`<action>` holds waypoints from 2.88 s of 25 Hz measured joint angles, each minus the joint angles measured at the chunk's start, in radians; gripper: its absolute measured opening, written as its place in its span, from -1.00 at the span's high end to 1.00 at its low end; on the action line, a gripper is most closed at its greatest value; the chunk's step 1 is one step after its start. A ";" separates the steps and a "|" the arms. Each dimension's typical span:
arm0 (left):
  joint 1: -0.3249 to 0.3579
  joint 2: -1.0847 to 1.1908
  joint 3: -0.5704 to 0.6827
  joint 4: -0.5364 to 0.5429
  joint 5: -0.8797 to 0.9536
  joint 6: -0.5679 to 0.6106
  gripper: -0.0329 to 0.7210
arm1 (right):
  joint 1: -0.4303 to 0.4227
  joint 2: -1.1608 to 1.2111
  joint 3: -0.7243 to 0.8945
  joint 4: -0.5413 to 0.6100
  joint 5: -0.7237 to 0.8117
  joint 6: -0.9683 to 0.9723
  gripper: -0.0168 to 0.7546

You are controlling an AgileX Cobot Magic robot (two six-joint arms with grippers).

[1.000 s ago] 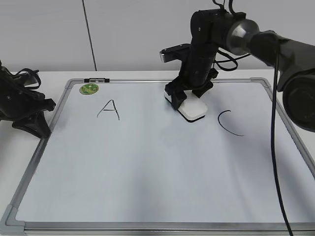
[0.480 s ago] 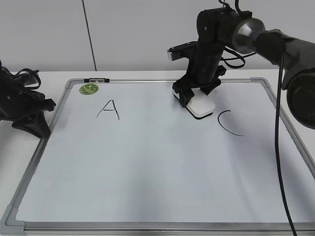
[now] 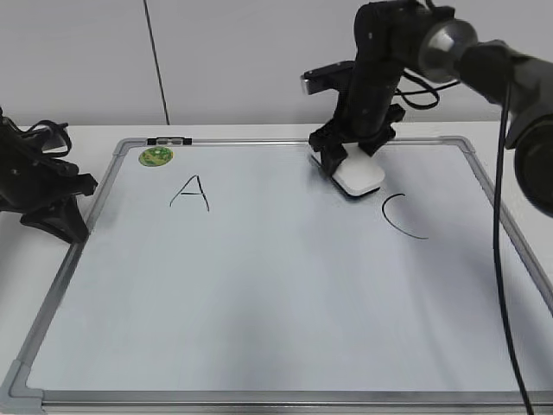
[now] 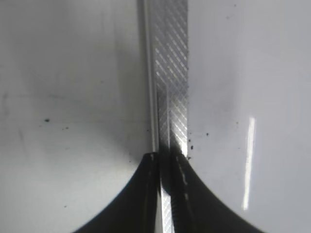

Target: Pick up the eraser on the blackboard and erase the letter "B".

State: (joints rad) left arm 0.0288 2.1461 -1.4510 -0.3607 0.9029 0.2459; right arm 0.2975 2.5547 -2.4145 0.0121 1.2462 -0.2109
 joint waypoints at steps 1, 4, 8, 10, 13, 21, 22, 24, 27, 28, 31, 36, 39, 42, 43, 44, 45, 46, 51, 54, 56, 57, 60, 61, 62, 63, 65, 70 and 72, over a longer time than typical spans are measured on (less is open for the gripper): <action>0.000 0.000 0.000 0.000 0.000 0.000 0.83 | 0.000 -0.017 0.000 0.000 -0.001 0.000 -0.44; 0.000 0.000 0.000 0.000 0.000 0.000 0.83 | -0.005 -0.082 0.000 0.015 -0.001 0.000 -0.44; 0.000 0.000 0.000 0.002 0.000 0.000 0.83 | -0.005 -0.166 0.034 0.032 -0.001 0.000 -0.44; 0.000 0.000 0.000 0.002 0.002 0.000 0.83 | -0.005 -0.203 0.082 0.035 -0.001 0.007 -0.44; 0.000 0.000 0.000 0.002 0.002 0.000 0.83 | -0.005 -0.275 0.189 0.025 -0.001 0.011 -0.44; 0.000 0.000 0.000 0.002 0.002 0.000 0.83 | -0.045 -0.475 0.547 0.004 -0.003 0.033 -0.44; 0.000 0.000 0.000 0.002 0.002 0.000 0.83 | -0.063 -0.496 0.584 0.004 -0.003 0.040 -0.44; 0.000 0.000 0.000 0.002 0.004 0.000 0.83 | -0.104 -0.537 0.669 0.004 -0.004 0.055 -0.44; 0.000 0.000 0.000 0.002 0.004 0.000 0.83 | -0.155 -0.592 0.782 0.002 -0.051 0.087 -0.44; 0.000 0.000 0.000 0.002 0.004 0.000 0.83 | -0.174 -0.616 0.820 0.002 -0.074 0.097 -0.44; 0.000 0.000 0.000 0.002 0.004 0.000 0.83 | -0.217 -0.652 0.914 0.010 -0.139 0.112 -0.44; 0.000 0.000 0.000 0.002 0.005 0.000 0.83 | -0.275 -0.657 1.021 0.037 -0.234 0.121 -0.44; 0.000 0.000 0.000 0.002 0.005 0.000 0.83 | -0.315 -0.655 1.042 0.041 -0.275 0.122 -0.44; 0.000 0.000 0.000 0.002 0.005 0.000 0.83 | -0.347 -0.635 1.042 0.048 -0.308 0.123 -0.44; 0.000 0.000 0.000 0.002 0.005 0.000 0.83 | -0.352 -0.628 1.042 0.050 -0.311 0.123 -0.44; 0.000 0.000 0.000 0.002 0.005 0.000 0.83 | -0.357 -0.618 1.040 0.055 -0.313 0.121 -0.44; 0.000 0.000 0.000 0.002 0.005 0.000 0.83 | -0.359 -0.605 1.036 0.067 -0.315 0.113 -0.44; 0.000 0.000 0.000 0.002 0.005 0.000 0.83 | -0.359 -0.594 1.028 0.074 -0.315 0.109 -0.44; 0.000 0.000 0.000 0.002 0.005 0.000 0.83 | -0.359 -0.537 0.971 0.092 -0.317 0.101 -0.44; 0.000 0.000 0.000 0.002 0.005 0.000 0.83 | -0.359 -0.498 0.935 0.092 -0.311 0.101 -0.44; 0.000 0.000 0.000 0.002 0.005 0.000 0.83 | -0.359 -0.481 0.927 0.092 -0.305 0.101 -0.44; 0.000 0.000 0.000 0.002 0.005 0.000 0.83 | -0.359 -0.480 0.925 0.092 -0.302 0.099 -0.44; 0.000 0.000 0.000 0.002 0.005 0.000 0.83 | -0.359 -0.470 0.921 0.092 -0.299 0.097 -0.44; 0.000 0.000 0.000 0.002 0.005 0.000 0.83 | -0.359 -0.464 0.921 0.092 -0.298 0.094 -0.44; 0.000 0.000 0.000 0.002 0.005 0.000 0.83 | -0.359 -0.462 0.919 0.092 -0.296 0.094 -0.44; 0.000 0.000 0.000 0.002 0.005 0.000 0.83 | -0.359 -0.462 0.919 0.092 -0.296 0.094 -0.44; 0.000 0.000 0.000 0.002 0.005 0.000 0.83 | -0.359 -0.462 0.919 0.092 -0.296 0.094 -0.48; 0.000 0.000 0.000 0.002 0.005 0.000 0.82 | -0.359 -0.450 0.907 0.092 -0.278 0.088 -0.72; 0.000 0.000 0.000 0.002 0.005 0.000 0.80 | -0.359 -0.446 0.877 0.087 -0.230 0.084 -0.73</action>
State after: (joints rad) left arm 0.0288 2.1461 -1.4510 -0.3589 0.9082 0.2459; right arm -0.0611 2.1085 -1.5372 0.0993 1.0157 -0.1266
